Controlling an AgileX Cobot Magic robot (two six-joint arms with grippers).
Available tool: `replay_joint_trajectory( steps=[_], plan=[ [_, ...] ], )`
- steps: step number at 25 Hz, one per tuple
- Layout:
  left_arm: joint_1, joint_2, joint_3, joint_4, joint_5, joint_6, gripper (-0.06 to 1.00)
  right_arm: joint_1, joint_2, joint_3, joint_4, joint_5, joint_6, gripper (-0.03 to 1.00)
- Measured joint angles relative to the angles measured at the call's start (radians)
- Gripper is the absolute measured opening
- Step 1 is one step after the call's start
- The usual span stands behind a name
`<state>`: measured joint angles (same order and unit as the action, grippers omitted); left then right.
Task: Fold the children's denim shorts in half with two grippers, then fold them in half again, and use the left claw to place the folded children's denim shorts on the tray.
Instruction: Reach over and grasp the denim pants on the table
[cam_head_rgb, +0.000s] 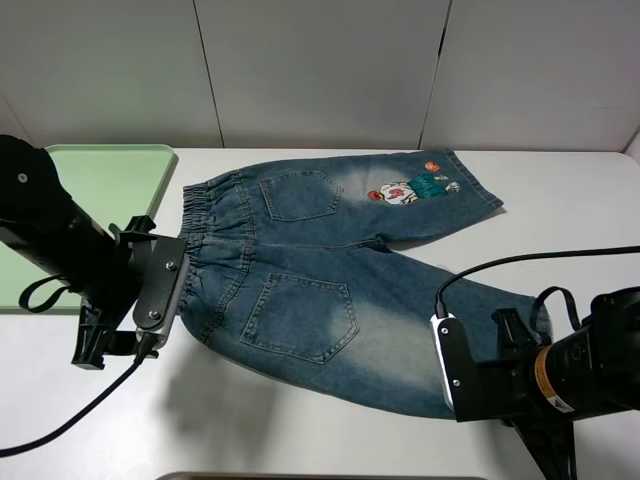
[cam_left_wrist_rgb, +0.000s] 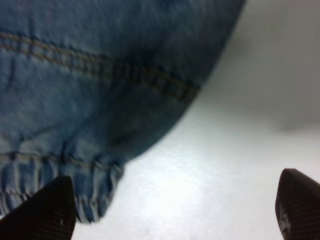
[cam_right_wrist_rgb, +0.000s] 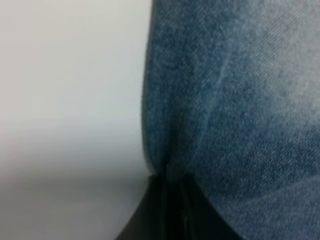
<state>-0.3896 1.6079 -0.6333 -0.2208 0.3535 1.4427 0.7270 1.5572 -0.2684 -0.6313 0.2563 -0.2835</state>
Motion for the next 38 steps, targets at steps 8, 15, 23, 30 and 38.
replay_joint_trajectory(
  steps=[8,15,23,30,38],
  plan=[
    [0.0,0.0,0.0,0.021,0.035,0.106,0.8,0.0,0.0,-0.007,0.0,0.038,0.013,-0.03],
    [0.0,0.029,0.0,0.031,-0.134,0.135,0.8,0.0,0.0,-0.007,0.0,0.033,0.04,-0.03],
    [0.0,0.155,0.001,0.072,-0.248,0.138,0.79,0.0,0.0,-0.007,0.0,0.025,0.041,-0.03],
    [0.0,0.19,0.0,0.072,-0.374,0.138,0.79,0.0,0.0,-0.007,0.004,0.007,0.041,-0.03],
    [0.0,0.226,-0.005,0.072,-0.412,0.138,0.52,0.0,0.0,-0.007,0.004,0.005,0.045,-0.03]
  ],
)
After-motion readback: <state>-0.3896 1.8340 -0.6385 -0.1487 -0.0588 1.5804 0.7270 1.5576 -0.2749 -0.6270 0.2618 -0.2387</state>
